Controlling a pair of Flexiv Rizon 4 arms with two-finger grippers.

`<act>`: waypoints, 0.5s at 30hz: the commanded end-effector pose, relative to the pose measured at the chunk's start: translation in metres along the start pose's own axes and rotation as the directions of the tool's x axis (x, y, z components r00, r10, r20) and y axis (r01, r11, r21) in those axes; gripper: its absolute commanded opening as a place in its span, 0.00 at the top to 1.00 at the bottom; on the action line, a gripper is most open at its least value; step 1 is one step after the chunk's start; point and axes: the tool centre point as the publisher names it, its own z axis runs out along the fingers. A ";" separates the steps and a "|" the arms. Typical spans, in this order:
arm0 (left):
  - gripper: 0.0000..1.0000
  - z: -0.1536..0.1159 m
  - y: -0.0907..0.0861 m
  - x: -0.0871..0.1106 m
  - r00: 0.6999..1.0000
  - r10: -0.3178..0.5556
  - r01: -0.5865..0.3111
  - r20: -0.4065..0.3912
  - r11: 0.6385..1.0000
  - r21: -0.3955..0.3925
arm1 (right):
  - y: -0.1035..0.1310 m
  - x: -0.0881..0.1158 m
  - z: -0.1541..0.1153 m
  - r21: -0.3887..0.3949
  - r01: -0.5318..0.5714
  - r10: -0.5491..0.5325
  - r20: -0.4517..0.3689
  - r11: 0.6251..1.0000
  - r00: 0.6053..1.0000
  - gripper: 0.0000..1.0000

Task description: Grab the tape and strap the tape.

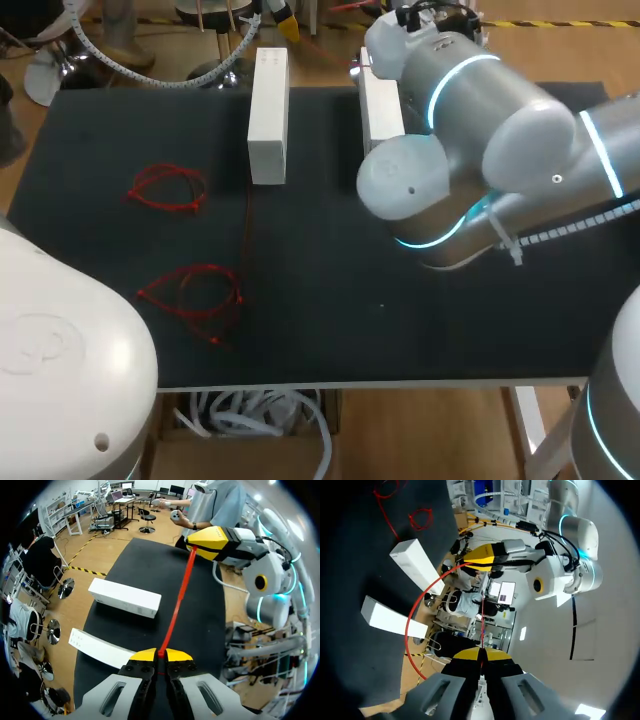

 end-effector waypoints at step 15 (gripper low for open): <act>1.00 0.000 -0.001 0.000 1.000 -0.001 0.001 -0.001 1.000 -0.003 | 0.025 -0.017 0.022 -0.059 0.060 -0.067 -0.134 0.997 0.989 1.00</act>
